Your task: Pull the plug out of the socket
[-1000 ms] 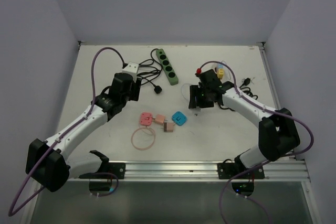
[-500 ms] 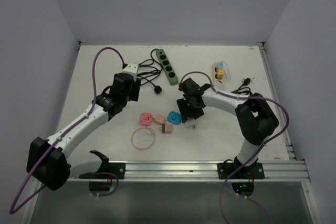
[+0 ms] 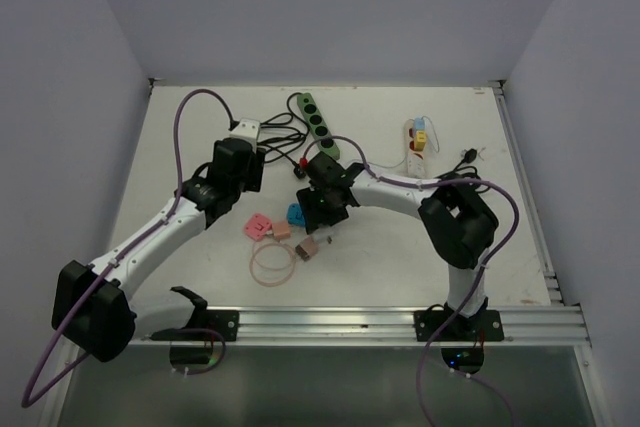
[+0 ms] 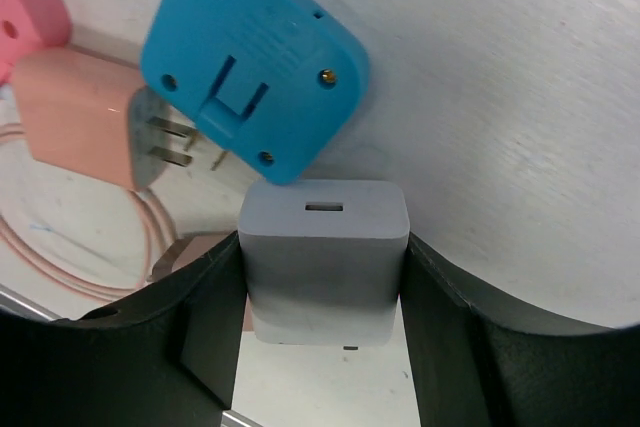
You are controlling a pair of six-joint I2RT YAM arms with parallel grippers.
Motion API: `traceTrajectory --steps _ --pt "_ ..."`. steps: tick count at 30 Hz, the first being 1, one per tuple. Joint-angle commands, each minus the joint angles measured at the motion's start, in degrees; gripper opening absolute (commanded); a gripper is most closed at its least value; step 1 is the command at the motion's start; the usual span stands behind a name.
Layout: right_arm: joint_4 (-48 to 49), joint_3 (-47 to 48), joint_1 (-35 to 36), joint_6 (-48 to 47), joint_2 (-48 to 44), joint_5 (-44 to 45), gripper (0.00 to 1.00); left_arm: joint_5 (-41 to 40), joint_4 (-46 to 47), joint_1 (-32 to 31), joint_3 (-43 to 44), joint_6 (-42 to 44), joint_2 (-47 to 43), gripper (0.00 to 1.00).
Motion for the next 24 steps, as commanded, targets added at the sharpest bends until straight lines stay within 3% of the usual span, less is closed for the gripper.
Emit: traceTrajectory --steps 1,5,9,13,24 --pt "5.5 1.1 0.4 3.2 -0.4 -1.4 0.33 -2.0 1.3 1.0 2.9 -1.7 0.2 0.0" --pt "8.6 -1.5 0.4 3.6 -5.7 -1.2 0.61 -1.2 1.3 2.0 2.9 -2.7 0.8 0.0" --pt "11.5 -4.5 0.3 3.2 -11.9 -1.6 0.78 0.6 1.4 3.5 3.5 -3.4 3.4 0.02" --pt "12.2 -6.7 0.3 1.8 -18.2 -0.4 0.9 2.9 0.1 6.6 6.8 -5.0 10.1 0.06" --pt "9.1 -15.0 0.0 -2.4 -34.8 12.2 0.95 7.1 -8.4 21.0 26.4 -9.0 33.2 0.11"
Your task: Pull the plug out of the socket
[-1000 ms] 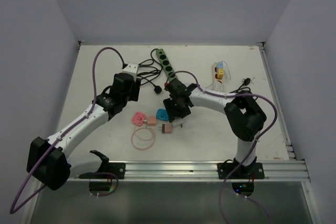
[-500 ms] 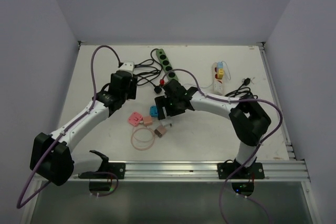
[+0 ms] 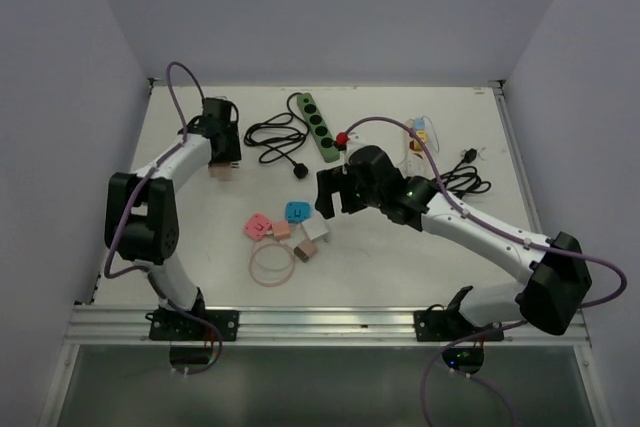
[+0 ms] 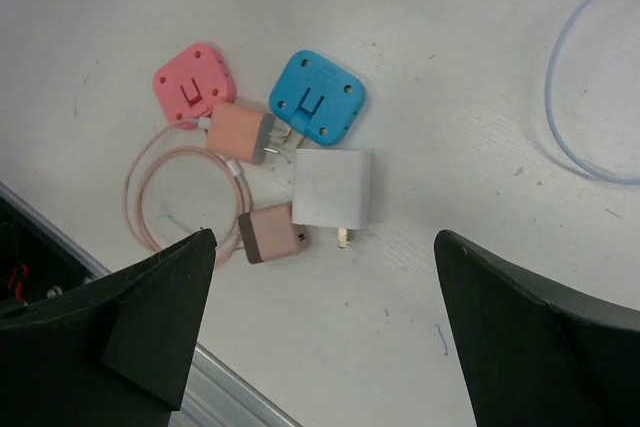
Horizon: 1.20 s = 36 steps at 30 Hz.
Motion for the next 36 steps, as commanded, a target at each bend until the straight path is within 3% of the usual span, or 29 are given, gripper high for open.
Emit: traceTrajectory --steps 1,6,7,9,13,20,24,30,36 --pt "-0.4 -4.0 -0.6 -2.0 -3.7 6.6 0.95 1.3 -3.3 3.2 8.7 -2.1 6.5 0.12" --pt "-1.9 -8.1 -2.1 -2.0 -7.3 9.8 0.96 4.0 -4.8 8.0 14.8 -2.5 13.1 0.19" --pt "-2.2 -8.8 -2.2 -1.9 -8.7 10.6 0.96 4.4 -4.7 8.8 15.0 -2.6 14.5 0.27" --pt "-2.3 -10.5 -3.0 -1.4 -10.0 13.2 0.98 5.5 -4.3 9.7 15.2 -3.1 15.9 0.34" --pt "-2.4 -12.5 -4.9 0.1 -11.7 16.9 0.99 7.3 -3.6 12.3 14.6 -3.2 16.3 0.61" --pt "-3.1 -13.9 -13.1 2.6 -11.4 16.8 0.98 8.4 -3.3 12.4 12.8 -4.0 12.0 0.92" --pt "-3.1 -14.6 -18.6 3.5 -11.6 18.2 0.96 10.4 -2.9 12.3 10.2 -5.1 5.5 0.97" --pt "-1.4 -14.5 -28.4 5.5 -7.2 16.8 0.94 13.7 -1.8 10.5 4.1 -5.8 -7.1 0.97" --pt "4.7 -14.3 -34.0 8.1 -1.7 11.6 0.8 14.5 2.2 -0.7 -6.5 -3.2 -20.0 0.95"
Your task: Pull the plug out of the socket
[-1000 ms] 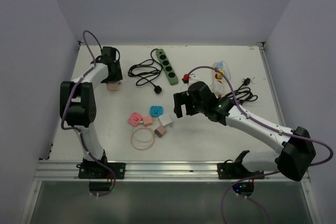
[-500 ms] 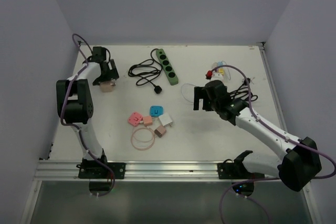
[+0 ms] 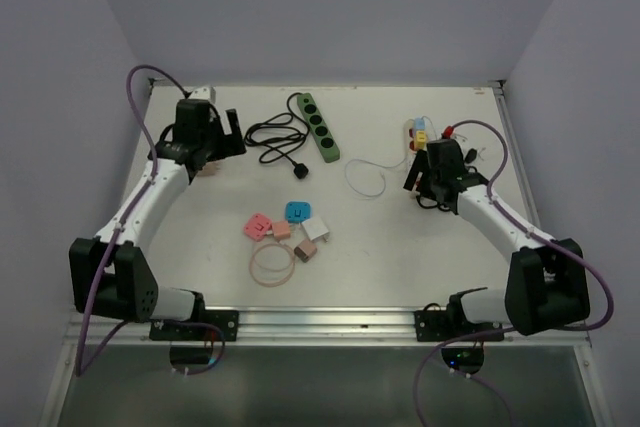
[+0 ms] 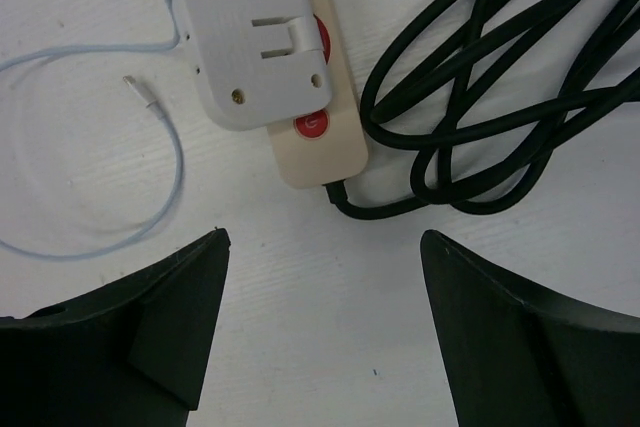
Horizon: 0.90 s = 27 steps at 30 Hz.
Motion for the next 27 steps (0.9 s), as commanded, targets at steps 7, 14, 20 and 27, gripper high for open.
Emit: traceTrajectory --steps 7,14,20,27 --pt "9.1 3.7 -2.4 0.4 11.0 -1.1 0.73 5.9 6.1 -16.9 -16.8 -0.6 -15.0 0.94" --pt "11.8 6.1 -2.5 -1.8 17.6 -2.4 0.72 6.7 8.3 -21.8 -23.3 -2.2 -20.9 0.94" --pt "12.0 6.3 -2.5 -3.8 20.4 -4.2 0.57 7.9 9.0 -22.4 -26.1 -3.2 -21.8 0.94" --pt "10.7 5.8 -2.5 -4.4 22.4 -6.0 0.22 9.1 10.1 -24.3 -26.7 -5.0 -21.9 0.94"
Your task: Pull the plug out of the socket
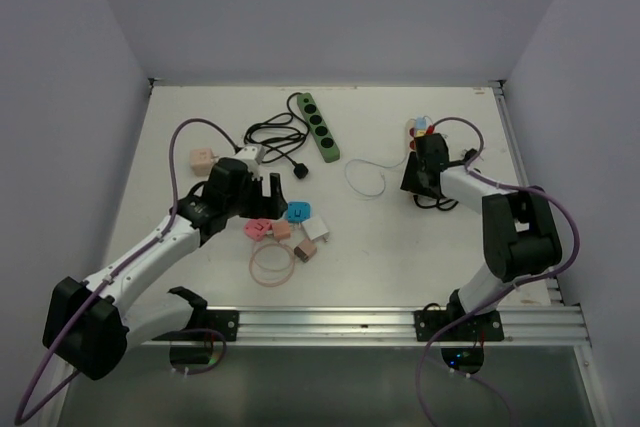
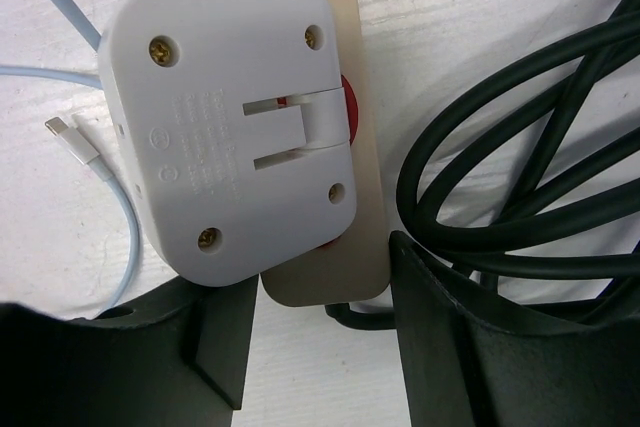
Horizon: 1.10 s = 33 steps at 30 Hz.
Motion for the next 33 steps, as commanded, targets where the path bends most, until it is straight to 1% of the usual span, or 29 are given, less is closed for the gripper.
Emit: traceTrajectory --steps 1,3,5,7,10,11,13,15,17,20,21,23,24,27,28,31,33 --pt "2.5 0.4 -0.3 0.4 1.0 -3.6 0.17 1.8 3.8 -1.3 -0.2 -2.4 -1.3 0.94" --pt "3.1 -2.1 0.0 0.7 -0.5 -6.8 0.05 1.8 4.1 -2.0 -0.2 -3.1 -1.6 0.94" --pt "2.7 -4.2 1.2 0.4 -3.0 -8.3 0.01 1.9 4.7 -2.6 -0.2 -4.1 -1.7 0.94" --pt "0.7 -5.1 2.3 0.0 -4.6 -10.4 0.0 1.9 5.1 -3.4 0.0 -4.8 -1.6 0.94" --pt "-2.1 -7.8 6.0 -0.1 -7.6 -11.8 0.0 1.5 5.5 -4.6 0.5 -5.7 -0.7 0.94" --pt "-3.7 -9.1 9.0 0.0 -9.3 -11.6 0.0 1.2 5.6 -4.9 0.6 -6.0 -0.1 0.94" --pt "-5.0 -11.2 12.4 0.7 -10.4 -12.1 0.0 0.8 6.0 -5.8 0.6 -6.8 0.7 0.94" --pt "-6.3 -13.2 13.3 2.7 -12.6 -15.1 0.0 0.5 6.3 -6.6 0.6 -7.2 1.2 0.94" --pt "-7.3 -16.0 15.1 3.6 -14.7 -15.7 0.01 0.3 6.9 -7.3 0.6 -7.9 1.6 0.94" --pt "-9.8 -18.6 17.5 4.3 -19.6 -14.5 0.12 -0.4 7.5 -8.6 0.3 -8.7 2.2 0.94" --pt "-10.8 -19.0 17.7 4.3 -20.5 -14.4 0.28 -0.7 7.7 -9.2 0.3 -8.8 2.6 0.94" --pt "-11.2 -20.0 17.9 4.3 -22.7 -14.3 0.43 -1.0 8.6 -9.6 0.0 -9.3 3.3 0.94" --pt "-11.1 -20.3 17.9 4.0 -23.2 -14.3 0.54 -0.9 8.9 -10.2 -0.1 -9.5 3.5 0.94" --pt "-11.5 -19.6 18.0 3.6 -24.8 -14.6 0.68 -1.0 9.5 -11.1 0.1 -10.0 4.6 0.94" --pt "-11.7 -19.2 18.0 3.6 -25.2 -14.5 0.74 -1.1 9.6 -11.4 0.2 -10.2 4.7 0.94" --pt "-12.1 -17.7 18.0 3.6 -28.0 -13.3 0.84 -2.1 9.1 -12.5 0.1 -10.4 4.8 0.94" --pt "-12.1 -16.7 17.9 3.6 -30.3 -12.4 0.84 -2.7 8.7 -12.7 -0.1 -10.5 4.5 0.94"
